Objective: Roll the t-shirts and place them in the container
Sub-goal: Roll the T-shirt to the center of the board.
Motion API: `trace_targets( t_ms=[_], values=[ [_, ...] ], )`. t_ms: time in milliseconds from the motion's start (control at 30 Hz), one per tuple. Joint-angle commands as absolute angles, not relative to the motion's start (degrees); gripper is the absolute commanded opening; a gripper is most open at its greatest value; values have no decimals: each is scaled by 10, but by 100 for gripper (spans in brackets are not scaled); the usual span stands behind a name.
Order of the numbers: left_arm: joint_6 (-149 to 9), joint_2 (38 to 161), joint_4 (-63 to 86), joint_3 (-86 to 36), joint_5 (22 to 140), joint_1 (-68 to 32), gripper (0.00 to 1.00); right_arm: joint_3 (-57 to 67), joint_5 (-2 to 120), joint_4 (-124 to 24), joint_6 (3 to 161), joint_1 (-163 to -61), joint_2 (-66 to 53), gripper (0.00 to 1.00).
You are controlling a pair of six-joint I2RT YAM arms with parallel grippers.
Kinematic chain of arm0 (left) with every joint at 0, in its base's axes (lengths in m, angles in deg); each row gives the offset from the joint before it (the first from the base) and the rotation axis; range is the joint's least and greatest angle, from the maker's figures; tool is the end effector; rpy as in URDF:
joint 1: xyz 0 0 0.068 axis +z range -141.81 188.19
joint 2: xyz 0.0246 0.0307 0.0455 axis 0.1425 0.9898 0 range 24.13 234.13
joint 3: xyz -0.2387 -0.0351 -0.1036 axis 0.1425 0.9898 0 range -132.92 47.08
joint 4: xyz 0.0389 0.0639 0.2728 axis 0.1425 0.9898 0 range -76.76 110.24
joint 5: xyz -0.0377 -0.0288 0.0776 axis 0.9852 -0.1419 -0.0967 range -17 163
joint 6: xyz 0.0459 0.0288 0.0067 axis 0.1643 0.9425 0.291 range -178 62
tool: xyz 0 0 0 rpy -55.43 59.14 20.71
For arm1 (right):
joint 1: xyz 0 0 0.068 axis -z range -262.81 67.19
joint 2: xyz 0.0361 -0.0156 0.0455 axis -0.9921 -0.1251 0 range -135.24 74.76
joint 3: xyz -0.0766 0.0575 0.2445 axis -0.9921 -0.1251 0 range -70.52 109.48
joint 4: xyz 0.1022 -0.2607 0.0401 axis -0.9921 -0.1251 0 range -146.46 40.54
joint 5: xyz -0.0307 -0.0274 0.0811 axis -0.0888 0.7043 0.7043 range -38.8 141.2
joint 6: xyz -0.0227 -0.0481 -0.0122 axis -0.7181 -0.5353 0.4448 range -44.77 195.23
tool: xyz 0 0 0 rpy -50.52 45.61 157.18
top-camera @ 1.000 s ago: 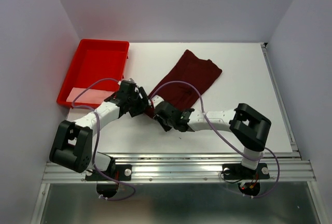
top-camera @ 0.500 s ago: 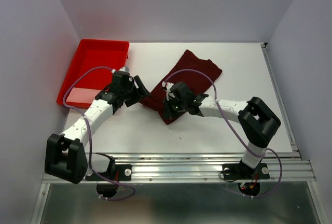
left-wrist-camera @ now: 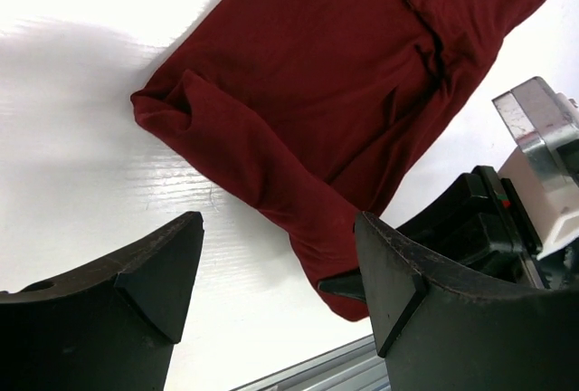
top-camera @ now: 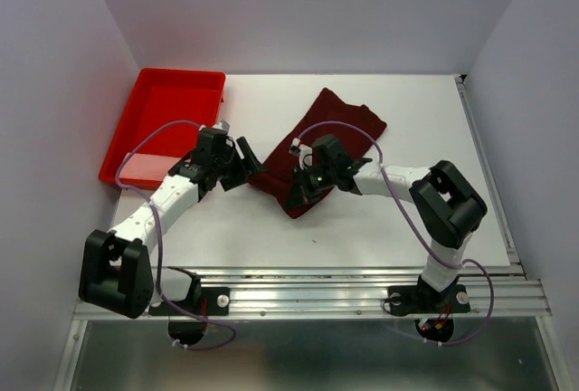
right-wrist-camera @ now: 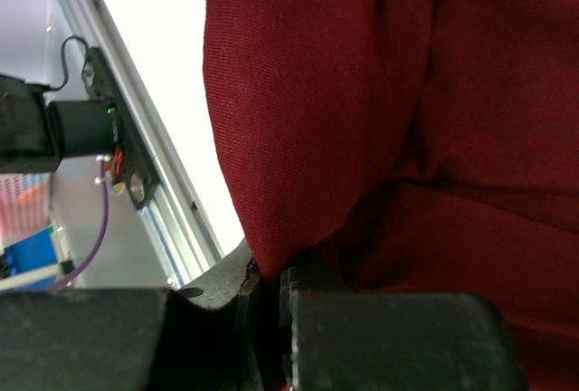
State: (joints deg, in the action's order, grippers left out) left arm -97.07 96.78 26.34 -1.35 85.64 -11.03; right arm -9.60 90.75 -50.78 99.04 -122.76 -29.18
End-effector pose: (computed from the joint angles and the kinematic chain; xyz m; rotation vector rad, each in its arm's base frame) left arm 0.2812 -0.1064 0.2338 -0.2747 2.3088 -0.7846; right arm 0.2848 0.2689 0.1493 -0.7250 2.4204 1.3180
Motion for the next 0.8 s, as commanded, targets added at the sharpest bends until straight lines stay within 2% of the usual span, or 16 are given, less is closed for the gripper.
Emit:
trace_targets(
  t_ms=[0, 333, 767],
  values=[
    [-983, 989, 212, 7, 883, -108, 78, -104, 966, -474, 996, -1224, -302, 1],
    [-1004, 1049, 111, 15, 892, -108, 76, -120, 978, -474, 998, -1207, -316, 1],
    [-995, 1127, 78, -31, 899, -107, 74, -140, 955, -475, 1003, -1191, -313, 1]
  ],
)
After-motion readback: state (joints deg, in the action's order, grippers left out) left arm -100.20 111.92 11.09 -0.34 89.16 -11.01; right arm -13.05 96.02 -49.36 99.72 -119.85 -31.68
